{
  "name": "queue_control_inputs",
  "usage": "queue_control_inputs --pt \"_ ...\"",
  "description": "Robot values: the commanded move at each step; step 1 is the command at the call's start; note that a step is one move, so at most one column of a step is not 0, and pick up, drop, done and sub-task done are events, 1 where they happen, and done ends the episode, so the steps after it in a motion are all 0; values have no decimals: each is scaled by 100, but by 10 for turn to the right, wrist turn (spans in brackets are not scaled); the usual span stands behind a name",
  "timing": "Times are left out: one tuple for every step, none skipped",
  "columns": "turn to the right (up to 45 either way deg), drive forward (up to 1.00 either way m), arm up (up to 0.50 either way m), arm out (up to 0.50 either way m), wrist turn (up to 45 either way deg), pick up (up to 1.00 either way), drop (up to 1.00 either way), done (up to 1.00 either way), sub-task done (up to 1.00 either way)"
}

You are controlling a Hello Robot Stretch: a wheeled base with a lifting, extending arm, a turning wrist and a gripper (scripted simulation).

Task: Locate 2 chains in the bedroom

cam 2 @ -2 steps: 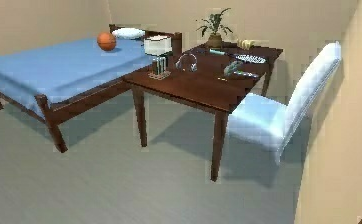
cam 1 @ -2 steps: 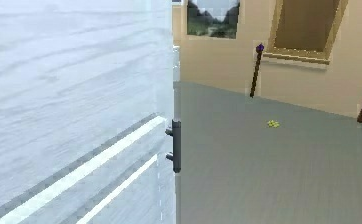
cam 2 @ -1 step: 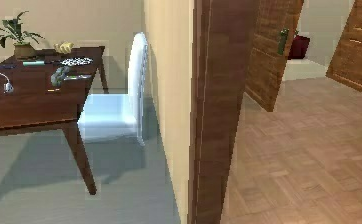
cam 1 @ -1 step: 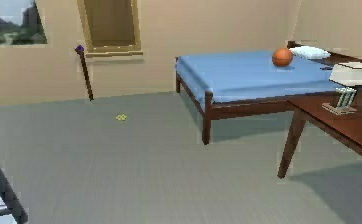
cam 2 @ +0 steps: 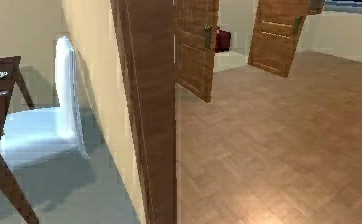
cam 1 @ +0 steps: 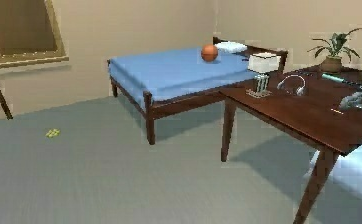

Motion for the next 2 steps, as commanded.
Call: queue_control_inputs --pt "0 20 0 0 0 0 0 0 0" --pt "420 0 0 0 0 0 0 0 0"
